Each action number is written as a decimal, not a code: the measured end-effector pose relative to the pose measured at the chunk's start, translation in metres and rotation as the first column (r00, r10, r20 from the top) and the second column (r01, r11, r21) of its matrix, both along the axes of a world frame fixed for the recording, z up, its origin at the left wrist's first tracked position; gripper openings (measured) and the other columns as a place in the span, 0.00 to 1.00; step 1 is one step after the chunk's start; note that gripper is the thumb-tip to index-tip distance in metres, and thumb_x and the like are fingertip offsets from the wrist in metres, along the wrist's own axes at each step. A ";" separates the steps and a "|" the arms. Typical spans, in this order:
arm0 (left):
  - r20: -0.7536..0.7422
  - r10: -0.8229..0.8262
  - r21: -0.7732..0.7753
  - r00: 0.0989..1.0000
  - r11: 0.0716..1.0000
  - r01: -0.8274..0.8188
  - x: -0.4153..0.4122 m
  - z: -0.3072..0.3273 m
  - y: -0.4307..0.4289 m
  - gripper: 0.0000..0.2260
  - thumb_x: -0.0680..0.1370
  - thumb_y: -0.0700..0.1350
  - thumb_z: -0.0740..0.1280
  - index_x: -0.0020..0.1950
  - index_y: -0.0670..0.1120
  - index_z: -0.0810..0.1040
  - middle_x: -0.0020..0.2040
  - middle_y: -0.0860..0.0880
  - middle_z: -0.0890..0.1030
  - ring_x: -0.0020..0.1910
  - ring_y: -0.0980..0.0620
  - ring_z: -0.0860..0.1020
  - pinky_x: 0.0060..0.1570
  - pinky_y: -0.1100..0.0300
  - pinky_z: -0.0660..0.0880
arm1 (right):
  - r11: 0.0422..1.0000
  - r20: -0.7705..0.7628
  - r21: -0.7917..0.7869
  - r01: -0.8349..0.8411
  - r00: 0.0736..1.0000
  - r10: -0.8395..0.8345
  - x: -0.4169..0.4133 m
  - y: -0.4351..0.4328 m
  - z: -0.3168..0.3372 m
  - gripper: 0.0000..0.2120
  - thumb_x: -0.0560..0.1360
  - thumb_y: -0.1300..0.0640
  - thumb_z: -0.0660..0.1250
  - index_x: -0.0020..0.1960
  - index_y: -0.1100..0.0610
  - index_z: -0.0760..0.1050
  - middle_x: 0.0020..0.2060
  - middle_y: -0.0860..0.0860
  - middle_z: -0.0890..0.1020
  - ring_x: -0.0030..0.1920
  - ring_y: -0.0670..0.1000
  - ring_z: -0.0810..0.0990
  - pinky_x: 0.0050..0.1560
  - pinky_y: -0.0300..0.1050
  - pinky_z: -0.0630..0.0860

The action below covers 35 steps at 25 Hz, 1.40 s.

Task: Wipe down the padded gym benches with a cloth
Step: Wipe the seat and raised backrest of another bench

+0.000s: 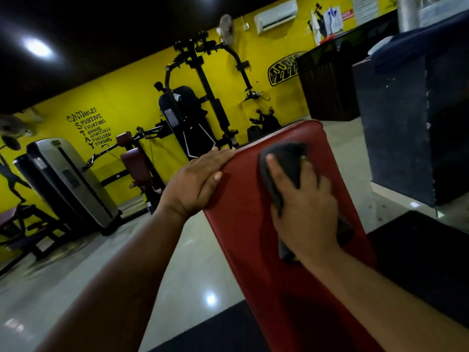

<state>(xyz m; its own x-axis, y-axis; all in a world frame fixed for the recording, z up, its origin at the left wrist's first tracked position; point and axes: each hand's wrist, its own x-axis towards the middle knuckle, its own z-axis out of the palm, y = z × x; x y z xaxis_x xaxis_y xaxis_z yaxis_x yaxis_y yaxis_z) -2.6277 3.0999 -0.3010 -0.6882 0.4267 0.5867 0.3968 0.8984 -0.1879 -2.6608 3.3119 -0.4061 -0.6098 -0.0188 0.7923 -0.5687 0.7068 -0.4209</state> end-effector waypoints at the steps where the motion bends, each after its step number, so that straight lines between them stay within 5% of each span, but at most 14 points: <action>1: 0.007 0.007 0.026 1.000 1.000 -0.008 0.001 0.003 0.001 0.22 0.83 0.53 0.52 0.75 0.48 0.69 0.71 0.54 0.71 0.74 0.51 0.67 0.72 0.60 0.62 | 0.999 -0.032 0.029 -0.016 0.999 0.017 0.014 -0.014 -0.003 0.42 0.67 0.51 0.74 0.76 0.42 0.61 0.67 0.64 0.71 0.52 0.67 0.76 0.41 0.55 0.76; 7: -0.043 0.170 -0.022 0.985 0.985 -0.171 0.005 0.017 0.028 0.23 0.80 0.57 0.52 0.69 0.52 0.76 0.60 0.49 0.82 0.58 0.49 0.80 0.54 0.57 0.74 | 0.856 -0.170 0.478 -0.196 0.936 0.309 0.075 -0.071 -0.042 0.25 0.73 0.50 0.58 0.70 0.42 0.70 0.68 0.57 0.69 0.51 0.65 0.77 0.38 0.56 0.76; 11: -0.201 0.179 -0.262 0.963 0.937 -0.229 -0.002 0.014 0.036 0.22 0.80 0.55 0.55 0.68 0.47 0.75 0.59 0.46 0.82 0.51 0.44 0.82 0.47 0.57 0.76 | 0.905 -0.165 0.375 -0.198 0.947 0.276 0.052 -0.045 -0.037 0.26 0.73 0.52 0.55 0.69 0.36 0.69 0.67 0.54 0.72 0.49 0.63 0.77 0.37 0.56 0.76; 15: -0.219 0.051 -0.486 0.974 0.861 -0.154 -0.021 0.008 0.032 0.24 0.82 0.51 0.54 0.77 0.45 0.64 0.77 0.45 0.62 0.75 0.46 0.64 0.65 0.53 0.67 | 0.949 -0.176 0.285 -0.136 0.966 0.191 0.022 -0.002 -0.039 0.27 0.72 0.52 0.61 0.69 0.35 0.68 0.68 0.54 0.73 0.48 0.62 0.76 0.38 0.54 0.75; 18: -0.210 0.111 -0.483 0.971 0.852 -0.202 -0.022 0.003 0.034 0.25 0.82 0.52 0.51 0.79 0.47 0.58 0.79 0.48 0.58 0.78 0.48 0.58 0.66 0.54 0.64 | 0.977 -0.131 0.210 -0.046 0.989 0.075 -0.005 0.031 -0.032 0.33 0.68 0.53 0.69 0.70 0.35 0.66 0.67 0.55 0.73 0.49 0.64 0.76 0.38 0.54 0.76; 25: -0.282 0.160 -0.426 0.946 0.862 -0.273 -0.019 -0.008 0.034 0.26 0.82 0.55 0.51 0.79 0.50 0.60 0.77 0.48 0.66 0.72 0.46 0.70 0.67 0.50 0.68 | 0.986 0.215 -0.137 0.090 0.975 -0.059 -0.031 0.060 -0.028 0.39 0.72 0.55 0.71 0.75 0.35 0.56 0.71 0.55 0.63 0.59 0.64 0.68 0.51 0.60 0.77; 30: -0.284 0.141 -0.427 0.948 0.867 -0.257 -0.017 -0.007 0.035 0.25 0.81 0.55 0.53 0.78 0.50 0.63 0.76 0.49 0.68 0.69 0.45 0.73 0.61 0.49 0.73 | 0.988 -0.104 0.151 0.000 0.994 0.016 -0.047 0.062 0.004 0.36 0.70 0.53 0.68 0.74 0.36 0.59 0.70 0.57 0.68 0.55 0.64 0.72 0.45 0.58 0.77; 35: -0.281 0.152 -0.373 0.948 0.893 -0.254 -0.016 -0.007 0.037 0.25 0.80 0.56 0.54 0.77 0.52 0.65 0.75 0.50 0.69 0.69 0.46 0.74 0.56 0.51 0.75 | 0.989 0.105 -0.146 0.016 0.994 0.000 -0.050 0.066 -0.023 0.39 0.72 0.54 0.70 0.77 0.39 0.55 0.67 0.58 0.67 0.59 0.63 0.70 0.51 0.56 0.75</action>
